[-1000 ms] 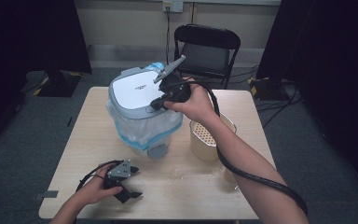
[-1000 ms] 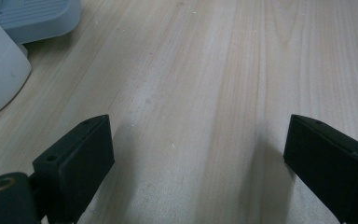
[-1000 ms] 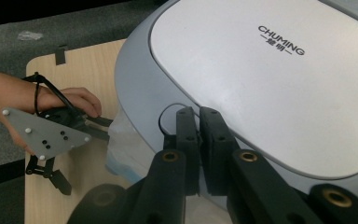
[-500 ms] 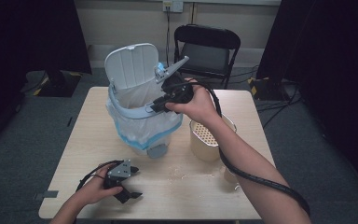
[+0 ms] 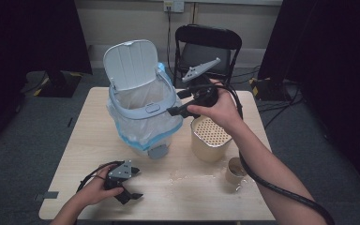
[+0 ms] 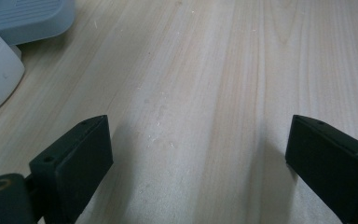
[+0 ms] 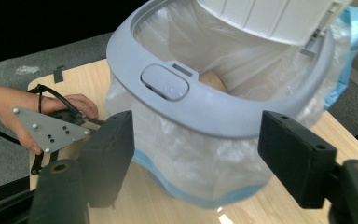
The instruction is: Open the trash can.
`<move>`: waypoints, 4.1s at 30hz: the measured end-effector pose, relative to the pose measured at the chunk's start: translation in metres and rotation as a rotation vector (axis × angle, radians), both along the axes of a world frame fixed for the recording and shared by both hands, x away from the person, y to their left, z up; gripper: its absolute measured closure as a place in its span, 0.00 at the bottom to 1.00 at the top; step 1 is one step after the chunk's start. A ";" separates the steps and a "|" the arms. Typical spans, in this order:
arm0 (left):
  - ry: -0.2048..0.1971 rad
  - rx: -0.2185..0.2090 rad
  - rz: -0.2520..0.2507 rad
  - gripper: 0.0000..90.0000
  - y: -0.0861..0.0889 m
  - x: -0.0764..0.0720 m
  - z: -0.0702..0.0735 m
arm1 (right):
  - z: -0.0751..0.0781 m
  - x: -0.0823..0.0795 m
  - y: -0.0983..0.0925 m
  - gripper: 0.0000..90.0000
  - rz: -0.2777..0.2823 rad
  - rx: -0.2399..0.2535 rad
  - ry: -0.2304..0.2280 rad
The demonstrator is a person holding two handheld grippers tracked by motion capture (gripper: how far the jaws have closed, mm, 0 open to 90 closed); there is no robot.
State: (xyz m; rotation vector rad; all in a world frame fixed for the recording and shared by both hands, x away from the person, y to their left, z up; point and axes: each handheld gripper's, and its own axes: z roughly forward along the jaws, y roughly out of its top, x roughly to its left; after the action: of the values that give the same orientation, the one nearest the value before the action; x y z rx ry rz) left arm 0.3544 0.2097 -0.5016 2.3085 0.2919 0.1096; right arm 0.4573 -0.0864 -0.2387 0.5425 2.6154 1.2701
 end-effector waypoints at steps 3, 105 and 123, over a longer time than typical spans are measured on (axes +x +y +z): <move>0.000 0.000 0.000 0.07 0.000 0.000 0.000 | -0.004 -0.003 -0.010 0.21 -0.011 0.013 0.004; 0.004 0.000 0.008 0.06 -0.001 -0.001 -0.001 | -0.157 -0.104 -0.203 0.17 -0.234 0.071 -0.022; 0.004 0.000 0.008 0.06 -0.001 -0.001 -0.001 | -0.184 -0.107 -0.218 0.16 -0.306 0.122 0.026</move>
State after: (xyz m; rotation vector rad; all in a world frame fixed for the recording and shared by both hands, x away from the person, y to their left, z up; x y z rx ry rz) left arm 0.3533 0.2083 -0.5024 2.3081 0.3036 0.1088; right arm 0.3500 -0.3045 -0.4226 0.9433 2.3666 1.3315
